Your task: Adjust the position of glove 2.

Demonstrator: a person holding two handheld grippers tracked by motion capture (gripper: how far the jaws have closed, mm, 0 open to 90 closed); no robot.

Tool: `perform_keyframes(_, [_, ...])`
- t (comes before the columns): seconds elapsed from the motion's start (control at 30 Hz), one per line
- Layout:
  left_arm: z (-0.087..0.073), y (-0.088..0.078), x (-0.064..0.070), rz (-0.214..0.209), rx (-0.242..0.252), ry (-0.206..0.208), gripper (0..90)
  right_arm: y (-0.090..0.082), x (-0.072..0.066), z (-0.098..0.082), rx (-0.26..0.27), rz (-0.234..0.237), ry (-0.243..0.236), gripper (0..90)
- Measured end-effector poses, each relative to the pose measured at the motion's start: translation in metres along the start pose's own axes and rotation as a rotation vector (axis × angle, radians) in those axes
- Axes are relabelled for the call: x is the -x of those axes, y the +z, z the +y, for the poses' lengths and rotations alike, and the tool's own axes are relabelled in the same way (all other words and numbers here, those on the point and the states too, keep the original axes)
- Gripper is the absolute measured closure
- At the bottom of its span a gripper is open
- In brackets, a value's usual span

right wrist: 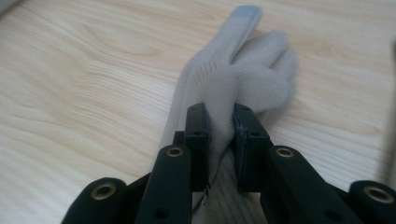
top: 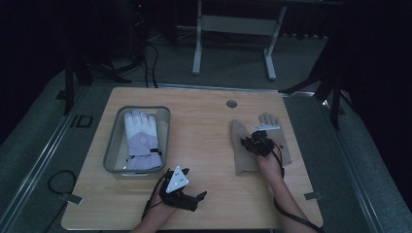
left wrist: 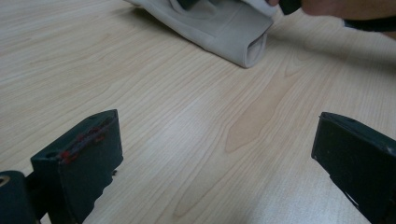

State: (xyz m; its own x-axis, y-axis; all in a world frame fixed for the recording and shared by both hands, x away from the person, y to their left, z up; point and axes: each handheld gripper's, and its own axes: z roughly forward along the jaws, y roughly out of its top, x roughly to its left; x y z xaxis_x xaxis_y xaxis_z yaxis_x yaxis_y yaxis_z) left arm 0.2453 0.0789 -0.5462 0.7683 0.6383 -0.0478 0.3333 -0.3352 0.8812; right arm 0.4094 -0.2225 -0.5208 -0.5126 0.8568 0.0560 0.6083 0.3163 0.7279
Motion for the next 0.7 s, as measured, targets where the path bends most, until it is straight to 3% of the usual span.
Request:
perform_keyframes(0.2, [0.001, -0.002, 0.0, 0.003, 0.007, 0.003, 1.9, -0.012, -0.023, 0.012, 0.03, 0.02, 0.04, 77.7])
perform_keyframes(0.23, [0.0, -0.002, 0.0, 0.004, 0.019, -0.002, 2.0, -0.017, -0.03, 0.015, 0.043, 0.037, 0.064, 77.6])
perform_keyframes(0.4, [-0.001, -0.002, 0.002, 0.003, 0.017, 0.0, 1.9, -0.029, -0.048, 0.011, 0.083, 0.054, 0.117, 77.6])
perform_keyframes(0.5, [-0.001, 0.0, 0.002, -0.001, 0.011, 0.0, 1.9, -0.023, -0.055, 0.0, 0.081, 0.05, 0.123, 77.5])
perform_keyframes(0.53, [-0.002, 0.0, 0.002, -0.001, 0.01, 0.0, 2.0, -0.019, -0.057, -0.003, 0.069, 0.047, 0.104, 77.4])
perform_keyframes(0.7, [-0.002, 0.0, 0.002, -0.004, 0.009, -0.001, 2.0, -0.003, -0.061, -0.021, 0.017, 0.028, 0.104, 76.1])
